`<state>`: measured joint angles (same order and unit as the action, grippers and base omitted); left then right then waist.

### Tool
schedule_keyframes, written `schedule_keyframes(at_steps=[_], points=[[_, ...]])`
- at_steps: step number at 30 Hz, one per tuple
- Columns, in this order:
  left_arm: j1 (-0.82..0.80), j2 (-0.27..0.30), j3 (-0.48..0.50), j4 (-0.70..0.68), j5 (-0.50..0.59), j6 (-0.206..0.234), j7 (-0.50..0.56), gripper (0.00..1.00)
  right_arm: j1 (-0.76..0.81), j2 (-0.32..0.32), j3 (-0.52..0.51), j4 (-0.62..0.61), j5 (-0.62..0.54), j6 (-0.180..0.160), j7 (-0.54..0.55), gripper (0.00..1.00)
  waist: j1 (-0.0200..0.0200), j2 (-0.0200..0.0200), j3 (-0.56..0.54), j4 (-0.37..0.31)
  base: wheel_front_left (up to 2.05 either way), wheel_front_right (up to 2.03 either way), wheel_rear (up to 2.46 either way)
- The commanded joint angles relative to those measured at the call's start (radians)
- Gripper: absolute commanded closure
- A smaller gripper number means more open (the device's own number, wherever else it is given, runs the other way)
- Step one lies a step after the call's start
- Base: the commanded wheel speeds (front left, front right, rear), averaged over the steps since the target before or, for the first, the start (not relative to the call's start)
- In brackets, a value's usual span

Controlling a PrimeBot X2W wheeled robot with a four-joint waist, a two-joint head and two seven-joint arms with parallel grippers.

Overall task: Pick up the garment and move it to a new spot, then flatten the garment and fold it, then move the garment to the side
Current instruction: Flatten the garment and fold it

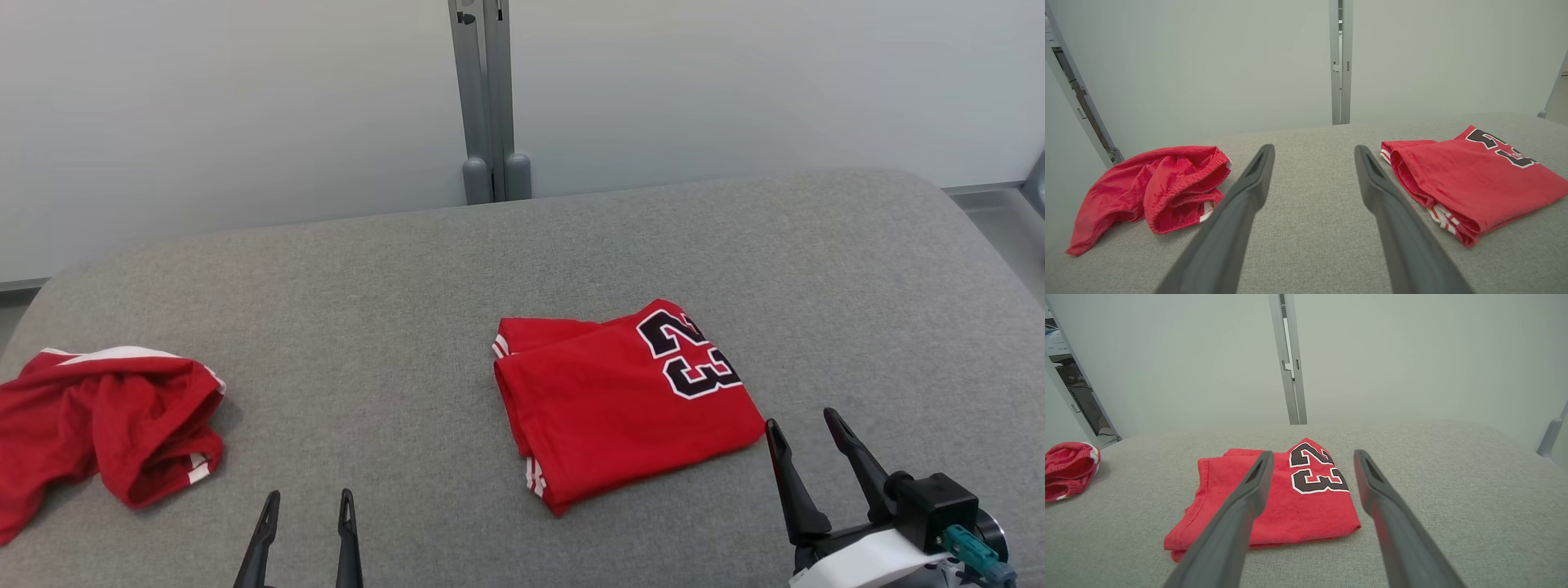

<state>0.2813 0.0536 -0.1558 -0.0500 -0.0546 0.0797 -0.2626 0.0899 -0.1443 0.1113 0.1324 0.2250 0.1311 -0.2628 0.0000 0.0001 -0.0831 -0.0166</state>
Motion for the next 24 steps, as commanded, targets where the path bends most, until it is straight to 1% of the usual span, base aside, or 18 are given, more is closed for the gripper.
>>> schedule_keyframes(at_steps=[1,24], points=[[0.003,0.0,0.003,0.004,0.004,-0.002,-0.003,0.0,-0.008,-0.003,0.003,0.003,0.0,-0.001,-0.002,0.0,0.0,-0.0001,-0.001,0.001,0.0,0.0,0.0],[-0.009,-0.003,-0.001,0.004,0.014,-0.012,-0.003,0.0,-0.014,-0.006,0.017,0.012,0.014,-0.001,-0.002,0.0,0.0,-0.0001,-0.007,0.005,0.0,0.0,0.0]])
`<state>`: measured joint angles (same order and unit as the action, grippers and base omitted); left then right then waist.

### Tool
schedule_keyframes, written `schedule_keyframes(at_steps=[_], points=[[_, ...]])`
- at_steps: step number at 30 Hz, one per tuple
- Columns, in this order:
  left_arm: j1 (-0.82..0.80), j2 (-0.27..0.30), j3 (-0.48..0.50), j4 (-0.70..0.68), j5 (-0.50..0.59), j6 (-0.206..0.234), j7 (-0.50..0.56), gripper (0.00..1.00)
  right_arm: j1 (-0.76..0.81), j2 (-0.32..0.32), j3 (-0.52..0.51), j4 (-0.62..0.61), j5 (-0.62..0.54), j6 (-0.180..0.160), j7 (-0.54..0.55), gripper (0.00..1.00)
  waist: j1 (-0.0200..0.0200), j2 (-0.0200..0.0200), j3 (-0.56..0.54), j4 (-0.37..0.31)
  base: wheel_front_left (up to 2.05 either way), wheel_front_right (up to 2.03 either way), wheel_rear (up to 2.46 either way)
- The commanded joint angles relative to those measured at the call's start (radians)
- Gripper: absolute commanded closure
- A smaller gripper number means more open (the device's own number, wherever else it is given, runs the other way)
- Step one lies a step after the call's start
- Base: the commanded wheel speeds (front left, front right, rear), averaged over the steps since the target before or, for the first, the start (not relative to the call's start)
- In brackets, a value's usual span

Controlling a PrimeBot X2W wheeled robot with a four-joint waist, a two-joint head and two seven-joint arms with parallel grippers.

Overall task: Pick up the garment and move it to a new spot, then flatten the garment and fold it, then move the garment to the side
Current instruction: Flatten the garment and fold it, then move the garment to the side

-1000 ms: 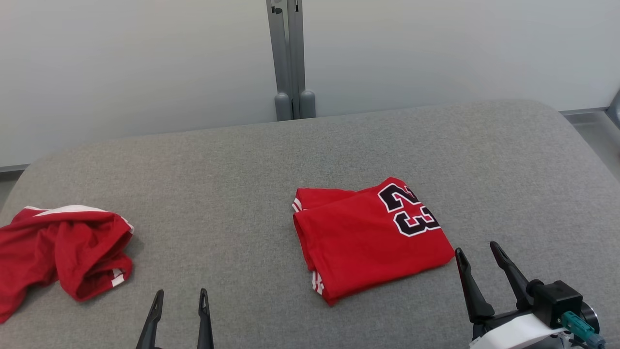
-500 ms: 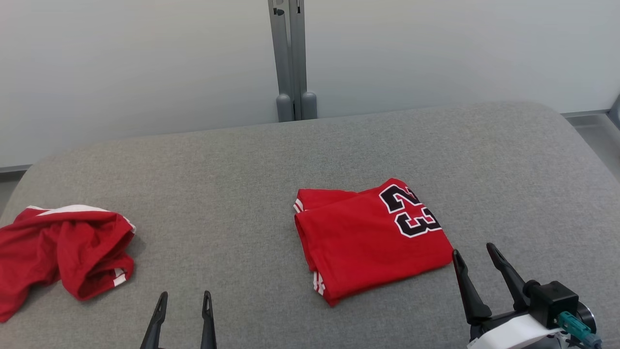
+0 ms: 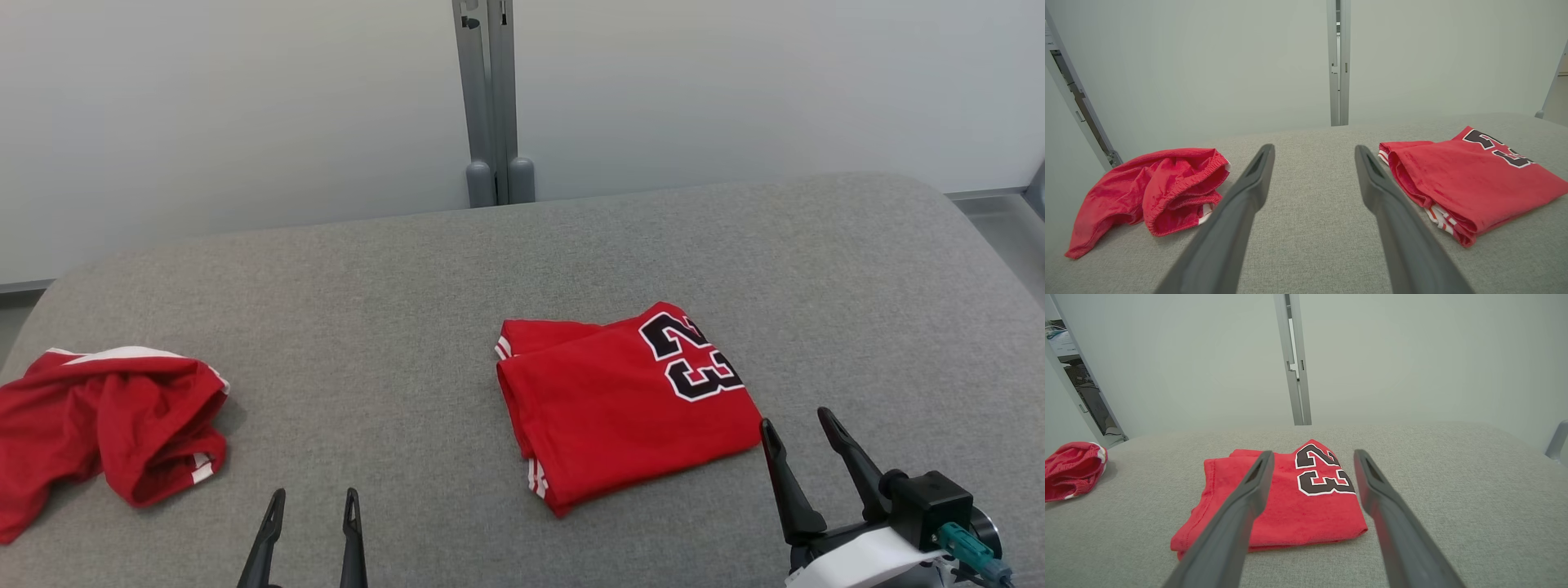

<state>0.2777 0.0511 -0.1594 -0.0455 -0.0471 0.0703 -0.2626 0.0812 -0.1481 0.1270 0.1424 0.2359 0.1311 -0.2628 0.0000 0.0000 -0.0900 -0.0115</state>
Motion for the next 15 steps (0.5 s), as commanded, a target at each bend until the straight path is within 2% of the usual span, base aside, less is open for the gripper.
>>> schedule_keyframes(at_steps=[1,15], points=[[-0.005,0.0,0.002,-0.001,0.008,-0.004,-0.003,0.0,-0.005,-0.002,0.001,0.002,0.003,-0.001,-0.002,0.0,0.0,0.0,-0.001,0.0,0.0,0.0,0.0],[-0.002,0.0,-0.007,0.005,0.008,-0.005,-0.003,0.0,0.004,-0.001,0.001,-0.004,0.004,-0.001,-0.002,0.0,0.0,0.0,-0.003,0.006,0.0,0.0,0.0]])
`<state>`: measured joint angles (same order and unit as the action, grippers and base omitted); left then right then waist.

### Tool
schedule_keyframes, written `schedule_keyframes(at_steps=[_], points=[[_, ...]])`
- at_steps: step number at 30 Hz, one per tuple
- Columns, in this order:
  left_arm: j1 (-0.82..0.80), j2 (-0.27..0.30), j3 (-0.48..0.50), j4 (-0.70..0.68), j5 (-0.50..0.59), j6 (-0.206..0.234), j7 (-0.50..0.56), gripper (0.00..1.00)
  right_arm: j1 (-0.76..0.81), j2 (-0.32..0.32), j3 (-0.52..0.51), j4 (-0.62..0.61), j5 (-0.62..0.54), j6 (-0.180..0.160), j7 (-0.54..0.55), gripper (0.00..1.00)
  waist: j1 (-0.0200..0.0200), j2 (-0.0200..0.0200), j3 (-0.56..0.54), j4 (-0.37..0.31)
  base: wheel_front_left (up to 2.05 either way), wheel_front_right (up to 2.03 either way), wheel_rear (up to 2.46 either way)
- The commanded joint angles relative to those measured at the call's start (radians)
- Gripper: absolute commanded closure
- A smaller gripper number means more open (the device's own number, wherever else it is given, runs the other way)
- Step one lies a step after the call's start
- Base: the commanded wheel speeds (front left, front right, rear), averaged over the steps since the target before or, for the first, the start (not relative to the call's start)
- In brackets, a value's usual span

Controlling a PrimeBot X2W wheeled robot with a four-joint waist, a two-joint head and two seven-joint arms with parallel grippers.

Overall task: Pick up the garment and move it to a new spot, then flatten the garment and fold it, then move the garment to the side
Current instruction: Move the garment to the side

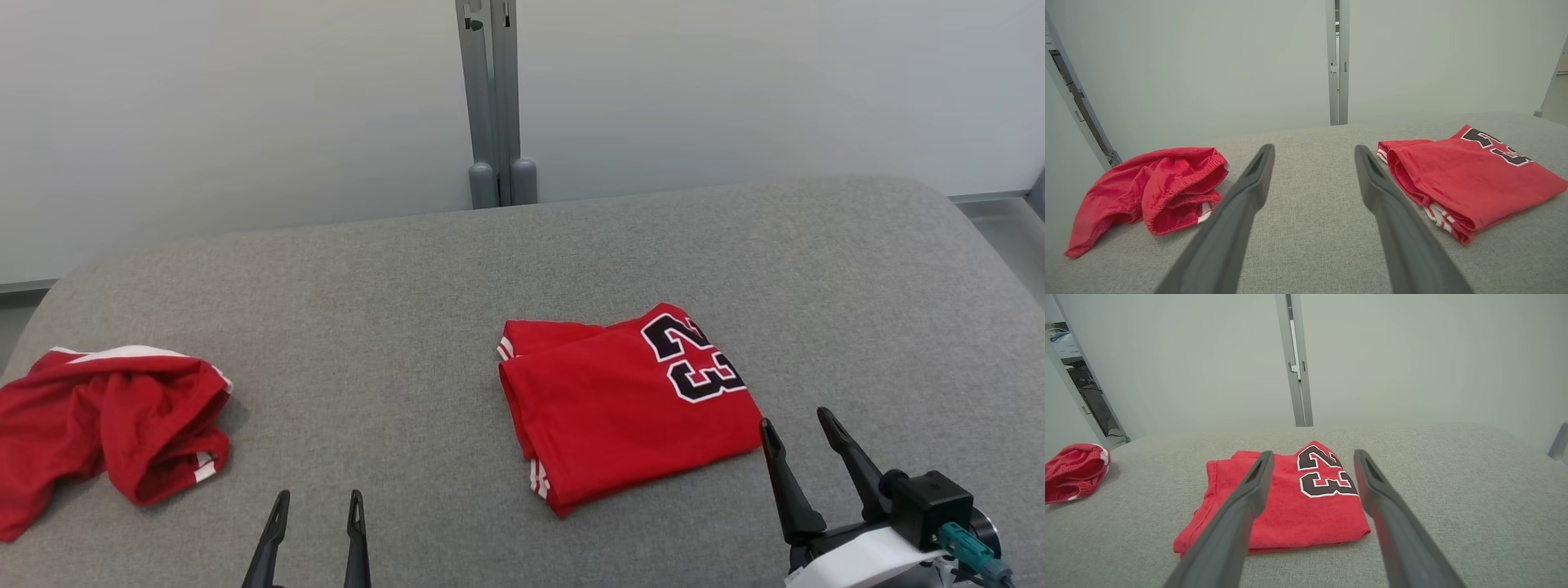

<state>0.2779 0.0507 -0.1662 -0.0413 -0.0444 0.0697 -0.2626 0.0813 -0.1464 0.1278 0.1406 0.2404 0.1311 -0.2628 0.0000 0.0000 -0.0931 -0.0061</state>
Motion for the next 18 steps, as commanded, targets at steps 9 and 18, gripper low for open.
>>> schedule_keyframes(at_steps=[9,18], points=[[-0.004,0.0,-0.002,-0.002,0.003,-0.004,-0.003,0.0,-0.004,-0.004,-0.004,0.005,0.011,-0.001,-0.002,0.0,0.0,0.0,0.003,0.003,0.0,0.0,0.0],[-0.002,0.0,0.01,-0.003,-0.005,0.003,-0.003,0.0,-0.012,0.006,0.005,0.014,0.014,-0.001,-0.002,0.0,0.0,0.0,0.009,-0.002,0.0,0.0,0.0]])
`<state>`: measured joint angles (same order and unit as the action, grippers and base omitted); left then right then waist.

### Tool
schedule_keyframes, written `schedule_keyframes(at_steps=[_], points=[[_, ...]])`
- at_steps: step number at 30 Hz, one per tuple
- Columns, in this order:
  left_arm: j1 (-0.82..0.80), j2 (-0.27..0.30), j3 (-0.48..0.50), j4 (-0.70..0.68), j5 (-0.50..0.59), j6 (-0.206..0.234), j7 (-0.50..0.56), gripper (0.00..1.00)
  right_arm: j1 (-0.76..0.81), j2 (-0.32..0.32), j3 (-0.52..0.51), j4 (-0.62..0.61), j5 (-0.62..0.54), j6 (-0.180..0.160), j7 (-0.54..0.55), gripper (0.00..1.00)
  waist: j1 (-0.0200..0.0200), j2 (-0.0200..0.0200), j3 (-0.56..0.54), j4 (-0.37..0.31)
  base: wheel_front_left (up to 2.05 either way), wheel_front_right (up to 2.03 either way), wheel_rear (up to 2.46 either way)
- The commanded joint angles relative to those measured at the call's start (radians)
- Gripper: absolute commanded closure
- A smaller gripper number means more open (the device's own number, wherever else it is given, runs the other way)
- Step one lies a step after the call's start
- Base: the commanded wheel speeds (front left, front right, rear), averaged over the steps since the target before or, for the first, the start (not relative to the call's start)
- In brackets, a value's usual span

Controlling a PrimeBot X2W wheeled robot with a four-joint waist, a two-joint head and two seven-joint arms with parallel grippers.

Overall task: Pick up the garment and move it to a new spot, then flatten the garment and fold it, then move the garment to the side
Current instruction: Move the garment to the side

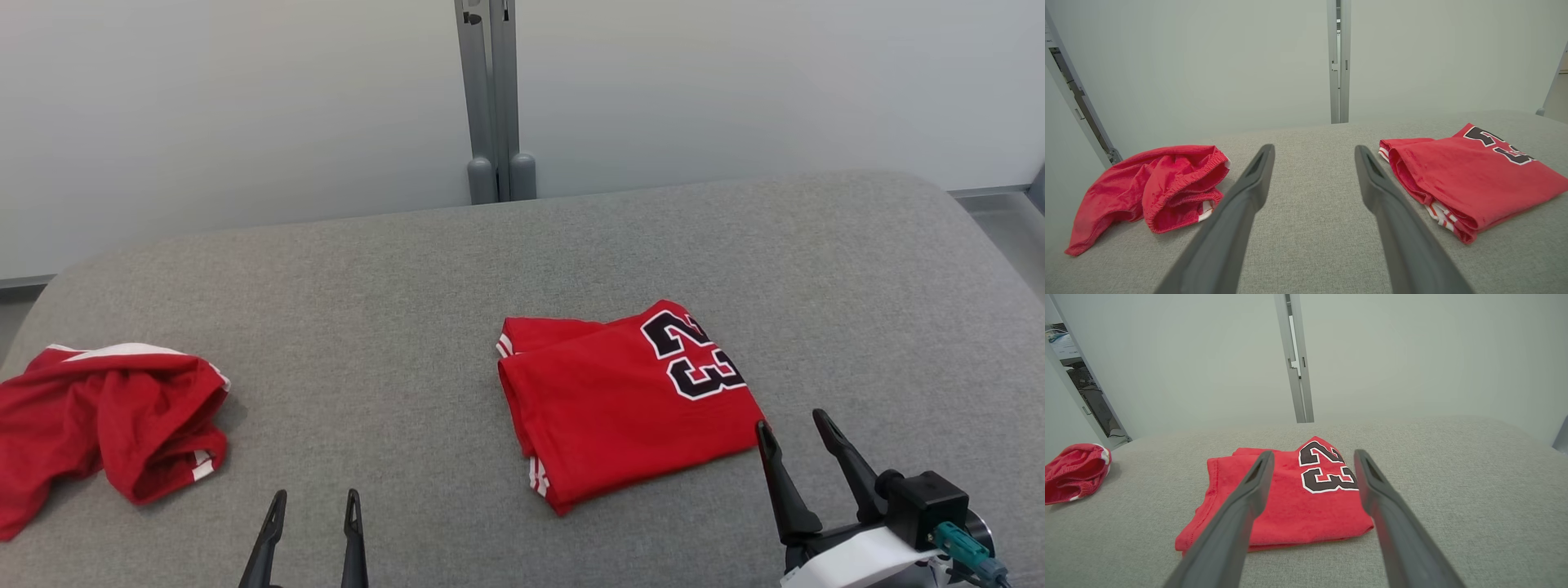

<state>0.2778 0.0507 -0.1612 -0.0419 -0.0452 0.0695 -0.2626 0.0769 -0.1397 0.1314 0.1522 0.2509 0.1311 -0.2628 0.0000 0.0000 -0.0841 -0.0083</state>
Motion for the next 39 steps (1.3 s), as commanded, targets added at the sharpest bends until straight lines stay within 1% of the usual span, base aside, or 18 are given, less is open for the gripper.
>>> schedule_keyframes(at_steps=[1,10,18,21,26,27,30,32,33,39], points=[[-0.003,0.0,0.005,-0.001,-0.004,0.003,-0.003,0.0,-0.008,0.0,0.003,0.003,0.004,-0.001,-0.002,0.0,0.0,0.0,0.001,0.001,0.0,0.0,0.0],[-0.021,0.0,-0.005,-0.003,-0.012,0.011,-0.003,0.0,-0.033,-0.016,0.027,0.018,0.016,-0.001,-0.002,0.0,0.0,0.0,0.027,0.002,0.0,0.0,0.0],[-0.05,0.0,-0.03,-0.002,-0.016,0.018,-0.003,0.0,-0.127,-0.055,0.08,0.085,0.071,-0.001,-0.002,0.0,0.0,0.0,0.074,0.016,0.0,0.0,0.0],[-0.061,0.0,-0.049,-0.001,-0.016,0.019,-0.003,0.0,-0.191,-0.092,0.109,0.143,0.101,-0.001,-0.002,0.0,0.0,0.0,0.1,0.028,0.0,0.0,0.0],[-0.108,0.0,-0.075,-0.006,-0.008,0.014,-0.003,0.0,-0.336,-0.17,0.169,0.275,0.157,-0.001,-0.003,0.0,0.0,0.0,0.183,0.045,0.0,0.0,0.0],[-0.124,0.0,-0.081,-0.006,-0.005,0.013,-0.003,0.0,-0.383,-0.191,0.189,0.316,0.176,-0.001,-0.003,0.0,0.0,0.0,0.207,0.049,0.0,0.0,0.0],[-0.161,0.0,-0.091,-0.006,-0.004,0.011,-0.003,0.0,-0.481,-0.228,0.242,0.389,0.24,-0.001,0.013,0.0,0.0,0.0,0.256,0.055,0.0,0.0,0.0],[-0.181,0.0,-0.097,-0.006,-0.009,0.011,-0.003,0.0,-0.539,-0.252,0.282,0.421,0.291,-0.001,0.034,0.0,0.0,0.0,0.287,0.06,0.0,0.0,0.0],[-0.195,0.0,-0.099,-0.009,-0.031,0.016,-0.003,0.0,-0.564,-0.262,0.309,0.433,0.323,-0.001,0.048,0.0,0.0,0.0,0.302,0.062,0.0,0.0,0.0],[-0.268,0.0,-0.117,-0.024,-0.048,0.023,-0.003,0.0,-0.676,-0.335,0.438,0.469,0.486,-0.001,0.123,0.0,0.0,0.0,0.366,0.081,0.0,0.0,0.0]])
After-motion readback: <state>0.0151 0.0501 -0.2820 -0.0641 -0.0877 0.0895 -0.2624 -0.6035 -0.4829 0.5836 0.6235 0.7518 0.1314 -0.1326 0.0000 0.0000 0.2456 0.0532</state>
